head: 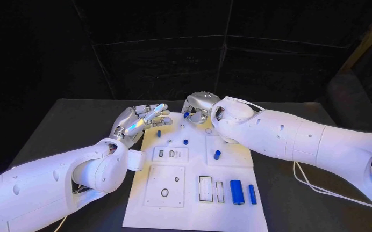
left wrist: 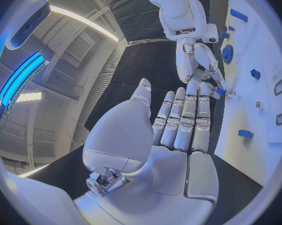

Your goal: Assemble the parts on the task board

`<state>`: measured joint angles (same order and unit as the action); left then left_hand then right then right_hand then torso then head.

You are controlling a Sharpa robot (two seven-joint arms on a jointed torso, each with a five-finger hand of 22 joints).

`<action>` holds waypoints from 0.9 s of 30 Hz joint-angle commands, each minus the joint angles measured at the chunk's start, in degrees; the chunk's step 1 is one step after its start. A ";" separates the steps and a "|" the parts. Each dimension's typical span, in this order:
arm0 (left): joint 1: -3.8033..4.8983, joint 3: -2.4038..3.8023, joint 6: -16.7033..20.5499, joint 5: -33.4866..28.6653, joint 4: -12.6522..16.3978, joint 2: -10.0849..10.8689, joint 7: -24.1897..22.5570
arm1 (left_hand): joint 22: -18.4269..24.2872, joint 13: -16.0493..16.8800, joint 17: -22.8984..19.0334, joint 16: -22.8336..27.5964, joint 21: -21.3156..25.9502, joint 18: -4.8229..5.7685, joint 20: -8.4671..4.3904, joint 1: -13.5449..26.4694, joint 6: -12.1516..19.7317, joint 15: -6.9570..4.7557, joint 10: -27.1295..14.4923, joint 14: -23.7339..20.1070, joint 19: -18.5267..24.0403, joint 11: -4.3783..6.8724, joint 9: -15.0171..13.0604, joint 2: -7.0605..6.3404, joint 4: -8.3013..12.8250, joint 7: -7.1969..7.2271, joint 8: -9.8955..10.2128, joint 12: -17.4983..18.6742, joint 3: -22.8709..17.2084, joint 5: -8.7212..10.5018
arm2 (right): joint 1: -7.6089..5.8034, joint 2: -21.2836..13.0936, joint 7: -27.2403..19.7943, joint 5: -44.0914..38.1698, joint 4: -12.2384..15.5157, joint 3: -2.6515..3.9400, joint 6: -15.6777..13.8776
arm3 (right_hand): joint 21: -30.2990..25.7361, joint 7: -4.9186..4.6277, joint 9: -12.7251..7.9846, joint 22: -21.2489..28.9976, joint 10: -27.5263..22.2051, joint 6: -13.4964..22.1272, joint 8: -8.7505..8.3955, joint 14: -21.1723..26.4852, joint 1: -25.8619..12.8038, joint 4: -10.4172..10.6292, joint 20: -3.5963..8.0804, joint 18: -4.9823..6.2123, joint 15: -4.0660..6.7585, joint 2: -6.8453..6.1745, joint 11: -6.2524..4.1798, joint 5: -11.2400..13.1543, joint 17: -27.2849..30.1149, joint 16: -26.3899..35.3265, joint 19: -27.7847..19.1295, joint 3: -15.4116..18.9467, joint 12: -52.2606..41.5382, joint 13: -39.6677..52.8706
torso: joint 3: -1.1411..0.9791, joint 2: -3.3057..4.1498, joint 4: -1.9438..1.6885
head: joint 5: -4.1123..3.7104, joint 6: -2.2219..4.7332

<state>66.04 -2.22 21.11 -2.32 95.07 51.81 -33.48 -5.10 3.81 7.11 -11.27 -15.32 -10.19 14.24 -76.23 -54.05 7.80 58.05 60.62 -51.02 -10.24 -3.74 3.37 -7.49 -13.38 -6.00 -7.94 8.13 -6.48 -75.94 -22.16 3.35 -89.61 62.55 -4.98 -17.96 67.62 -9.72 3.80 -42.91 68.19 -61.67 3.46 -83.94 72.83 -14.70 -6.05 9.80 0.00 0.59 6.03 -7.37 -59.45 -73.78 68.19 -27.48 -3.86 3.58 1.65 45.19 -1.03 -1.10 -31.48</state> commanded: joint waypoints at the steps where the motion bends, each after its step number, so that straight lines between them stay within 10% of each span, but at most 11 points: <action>1: 0.12 0.05 -0.88 0.02 -0.02 -0.09 -0.15 | 0.08 -0.05 0.07 0.30 0.36 -0.35 -0.02 -0.19 0.01 0.02 0.09 0.35 -0.40 -0.23 0.05 0.49 0.16 -0.29 0.26 0.33 0.22 0.15 | -0.13 0.42 0.63 -0.38 -0.45 0.04 1.22 | 0.42 -0.07 -0.02 -0.04 0.03 0.33 0.14 -1.17 -0.30 0.15 -0.15 -1.14 -0.38 -0.41 -0.51 0.43 -0.04 -0.25 -0.31 -0.58 0.21 0.08 | 0.01 -0.01 -0.02 | -0.02 0.09; 27: 0.33 0.05 -1.94 -0.46 -0.74 -0.21 0.05 | 0.25 -0.07 0.10 0.65 0.57 -0.33 0.04 -0.16 0.31 0.11 -0.20 0.34 -0.42 -0.36 0.07 0.56 0.30 -0.43 0.60 0.71 0.43 0.15 | -0.10 2.24 1.59 -2.21 -2.84 0.03 2.55 | 0.40 -0.49 -0.07 0.43 -1.87 1.92 0.08 -0.95 -1.27 1.61 -0.55 -1.07 -0.79 -2.34 -0.03 1.24 0.58 -0.24 -0.71 -1.86 0.29 0.03 | 0.02 0.16 0.01 | 0.18 -0.35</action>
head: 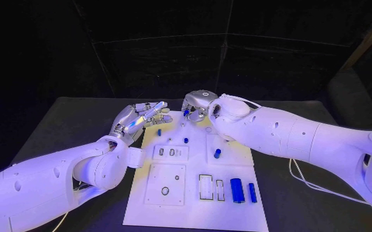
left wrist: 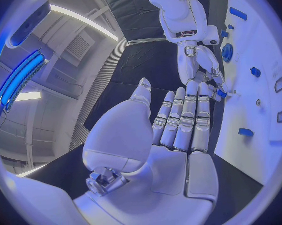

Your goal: Assemble the parts on the task board

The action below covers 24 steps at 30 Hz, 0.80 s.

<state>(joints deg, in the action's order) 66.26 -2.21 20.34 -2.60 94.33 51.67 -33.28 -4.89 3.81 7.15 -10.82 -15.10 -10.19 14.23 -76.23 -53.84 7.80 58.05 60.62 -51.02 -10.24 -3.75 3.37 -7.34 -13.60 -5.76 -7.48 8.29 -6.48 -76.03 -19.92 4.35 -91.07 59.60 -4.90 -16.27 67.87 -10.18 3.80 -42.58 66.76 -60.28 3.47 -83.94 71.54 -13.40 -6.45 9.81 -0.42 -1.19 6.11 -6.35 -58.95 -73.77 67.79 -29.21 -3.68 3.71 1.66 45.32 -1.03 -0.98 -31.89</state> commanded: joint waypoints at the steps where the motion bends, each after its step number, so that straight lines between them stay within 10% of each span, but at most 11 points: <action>1: 0.12 0.05 -1.22 -0.19 -0.03 -0.08 -0.14 | 0.05 -0.07 0.06 0.20 0.36 -0.33 0.04 -0.16 0.09 0.11 -0.20 0.34 -0.42 -0.36 0.08 0.56 0.14 -0.22 0.36 0.26 0.28 0.16 | -0.02 -0.02 0.74 -0.85 0.16 -0.05 0.72 | 0.14 -0.06 -0.08 0.09 -0.51 0.60 0.07 -0.93 -0.01 0.35 -0.16 -1.08 -0.39 -0.63 -0.08 0.25 0.14 -0.23 -0.31 -0.15 0.11 -0.10 | 0.01 0.03 0.02 | 0.07 0.05; 24: 0.13 0.04 -1.20 -0.48 -0.37 -0.30 0.02 | 0.09 -0.06 0.08 0.26 0.40 -0.33 0.06 -0.06 0.13 0.12 -0.22 0.38 -0.43 -0.38 0.08 0.63 0.10 -0.23 0.42 0.32 0.34 0.16 | -0.02 -0.57 1.86 -1.67 1.16 -0.06 0.55 | 0.12 -0.18 -0.03 0.22 -0.91 1.03 0.15 -0.88 -0.53 1.08 -0.33 -1.06 -0.54 -1.73 0.06 0.62 0.22 -0.29 -0.41 0.07 -0.02 -0.04 | 0.05 0.08 -0.07 | -0.03 -0.42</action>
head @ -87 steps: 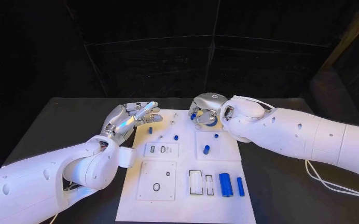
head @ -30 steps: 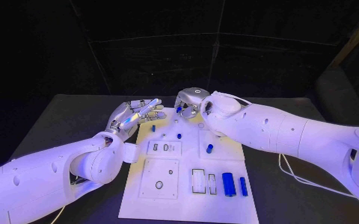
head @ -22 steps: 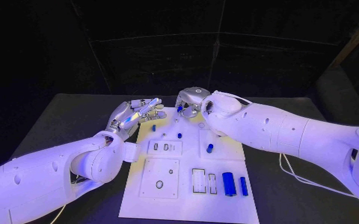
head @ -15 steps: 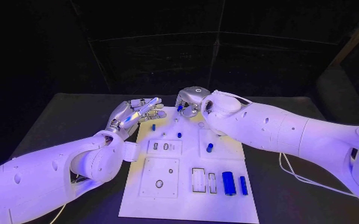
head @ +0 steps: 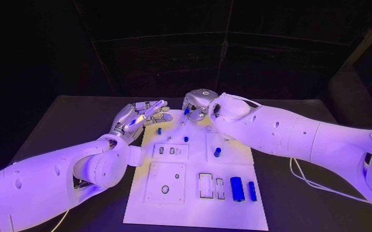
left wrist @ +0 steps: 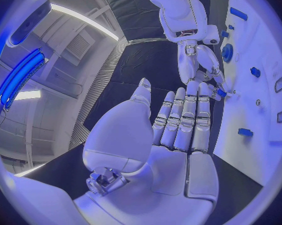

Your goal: Assemble the parts on the task board

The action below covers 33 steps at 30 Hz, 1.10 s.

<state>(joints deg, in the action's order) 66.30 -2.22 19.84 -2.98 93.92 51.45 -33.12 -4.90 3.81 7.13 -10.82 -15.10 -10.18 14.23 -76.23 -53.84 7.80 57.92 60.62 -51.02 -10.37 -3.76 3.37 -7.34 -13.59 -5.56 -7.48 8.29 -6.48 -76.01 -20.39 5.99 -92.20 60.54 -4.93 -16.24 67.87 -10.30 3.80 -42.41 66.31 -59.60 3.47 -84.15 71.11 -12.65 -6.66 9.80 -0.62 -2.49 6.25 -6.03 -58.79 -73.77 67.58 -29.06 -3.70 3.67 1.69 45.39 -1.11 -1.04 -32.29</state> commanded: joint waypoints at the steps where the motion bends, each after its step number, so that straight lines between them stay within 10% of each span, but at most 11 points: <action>1: 0.10 0.05 -0.69 -0.09 0.03 -0.08 -0.13 | 0.09 -0.06 0.09 0.26 0.40 -0.34 0.06 -0.07 0.13 0.12 -0.09 0.38 -0.43 -0.25 0.09 0.63 0.10 -0.23 0.22 0.32 0.34 0.16 | -0.03 -0.13 0.20 -0.54 0.28 -0.03 0.50 | 0.11 -0.06 -0.04 0.08 -0.49 0.40 0.14 -0.64 -0.15 0.41 -0.13 -1.06 -0.35 -0.54 -0.07 0.29 0.22 -0.22 -0.21 -0.04 0.00 -0.01 | 0.02 0.02 0.01 | 0.06 -0.07; 33: 0.11 0.05 -0.45 -0.23 -0.07 -0.73 0.20 | 0.16 -0.05 0.13 0.35 0.46 -0.35 0.07 0.03 0.17 0.13 -0.11 0.46 -0.49 -0.27 0.07 0.79 0.07 -0.26 0.31 0.41 0.40 0.15 | -0.04 -0.30 -0.59 1.23 0.86 -0.02 0.01 | -1.98 -0.81 -0.09 3.95 -3.46 2.37 0.08 0.41 -0.19 1.94 -0.65 -0.44 -0.94 -1.85 0.72 0.39 4.15 2.02 -2.15 0.51 0.16 -0.16 | 0.10 0.07 -0.08 | 0.32 -0.22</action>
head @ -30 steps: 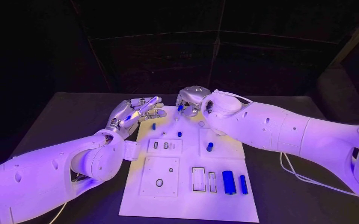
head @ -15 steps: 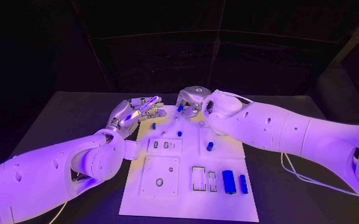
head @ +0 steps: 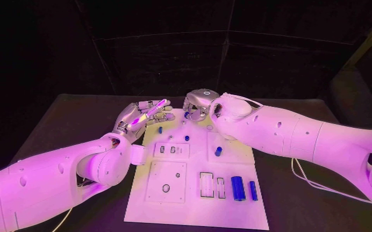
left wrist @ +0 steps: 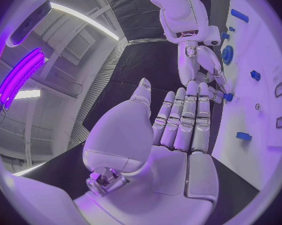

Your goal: Assemble the parts on the task board

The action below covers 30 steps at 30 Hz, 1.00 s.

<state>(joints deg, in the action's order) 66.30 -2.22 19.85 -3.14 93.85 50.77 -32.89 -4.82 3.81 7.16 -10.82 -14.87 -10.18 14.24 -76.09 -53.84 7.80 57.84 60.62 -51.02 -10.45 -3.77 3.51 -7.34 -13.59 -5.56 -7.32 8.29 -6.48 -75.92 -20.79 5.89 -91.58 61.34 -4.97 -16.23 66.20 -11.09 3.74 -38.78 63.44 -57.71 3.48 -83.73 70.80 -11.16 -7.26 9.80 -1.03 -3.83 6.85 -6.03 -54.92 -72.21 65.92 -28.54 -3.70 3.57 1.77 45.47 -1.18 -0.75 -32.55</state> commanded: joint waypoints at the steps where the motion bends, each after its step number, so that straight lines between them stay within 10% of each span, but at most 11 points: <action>1: 0.11 0.05 -0.46 -0.11 -0.01 -0.05 0.00 | 0.07 -0.05 0.10 0.35 0.23 -0.35 0.07 -0.11 0.17 0.13 -0.04 0.46 -0.49 -0.19 0.08 0.65 0.07 -0.26 0.31 0.25 0.40 0.15 | -0.13 0.12 -0.53 0.65 0.01 0.02 -0.05 | -0.47 -0.10 -0.04 0.59 -0.85 0.62 0.06 0.05 0.16 0.54 -0.10 -0.40 -0.58 -0.57 0.19 0.42 0.53 0.62 -0.61 0.04 0.17 -0.06 | 0.02 0.00 -0.03 | 0.01 0.05; 15: 0.13 0.05 -0.58 -0.23 -0.23 0.39 -0.02 | 0.24 0.07 0.21 0.64 0.39 -0.40 0.01 -0.35 -0.47 -0.02 0.69 0.71 -0.71 0.16 -0.04 1.24 0.26 0.27 0.16 0.16 0.37 0.14 | -0.14 -4.67 -0.44 3.62 4.33 0.04 -4.99 | -3.60 -0.71 0.07 5.56 -3.61 2.02 0.21 0.82 0.81 2.55 -0.72 0.30 -1.07 -1.73 0.80 -1.00 4.73 3.44 -2.43 3.27 -0.63 0.12 | -0.03 -0.13 0.15 | -0.23 0.26; 22: 0.29 0.05 -0.65 -0.23 -0.50 1.01 -0.10 | 0.40 0.11 0.33 0.96 0.54 -0.43 -0.13 -0.53 -1.32 -0.25 1.63 1.10 -1.05 0.56 -0.09 1.53 0.49 0.76 -0.04 0.09 0.54 0.14 | -0.23 -13.18 -0.50 11.56 12.06 0.56 -9.10 | 0.65 1.09 0.23 -1.91 5.28 0.50 0.52 -1.36 -1.27 5.40 0.46 -0.95 0.48 -3.61 -1.43 -4.21 -2.77 -1.46 2.05 6.96 -4.51 1.37 | -0.04 -0.58 0.51 | -0.22 0.63; 30: 0.36 0.04 -0.70 -0.24 -0.95 1.54 -0.07 | 0.45 0.12 0.45 1.02 0.53 -0.44 -0.26 -0.56 -1.74 -0.40 2.13 1.57 -1.39 0.71 -0.10 1.66 0.57 0.88 -0.09 0.11 0.68 0.14 | -0.28 -21.29 2.62 17.26 17.46 1.58 -5.01 | 5.24 3.61 0.23 -9.64 17.66 1.66 0.67 -2.45 -4.14 10.33 3.02 -2.33 3.06 -5.79 -4.49 -6.86 -8.61 -5.34 6.24 15.80 -14.68 8.68 | -0.29 -1.14 1.04 | -0.34 0.81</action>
<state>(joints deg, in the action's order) 66.55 -2.23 19.84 -3.38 92.91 52.26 -32.65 -4.43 3.86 7.57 -10.15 -14.64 -10.16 14.02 -76.67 -55.09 7.48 59.69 61.76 -52.06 -9.81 -3.77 4.62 -6.86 -12.78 -5.57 -7.26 8.76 -6.48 -76.10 -41.75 6.65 -78.77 78.25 -3.47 -22.31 71.14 -7.82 3.92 -47.91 80.42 -56.10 3.81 -84.07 67.16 -1.43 -4.27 7.96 1.60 -9.73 2.44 -12.51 -63.03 -77.23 71.67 -13.72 -17.31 11.36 1.58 44.60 -0.42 -0.99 -31.81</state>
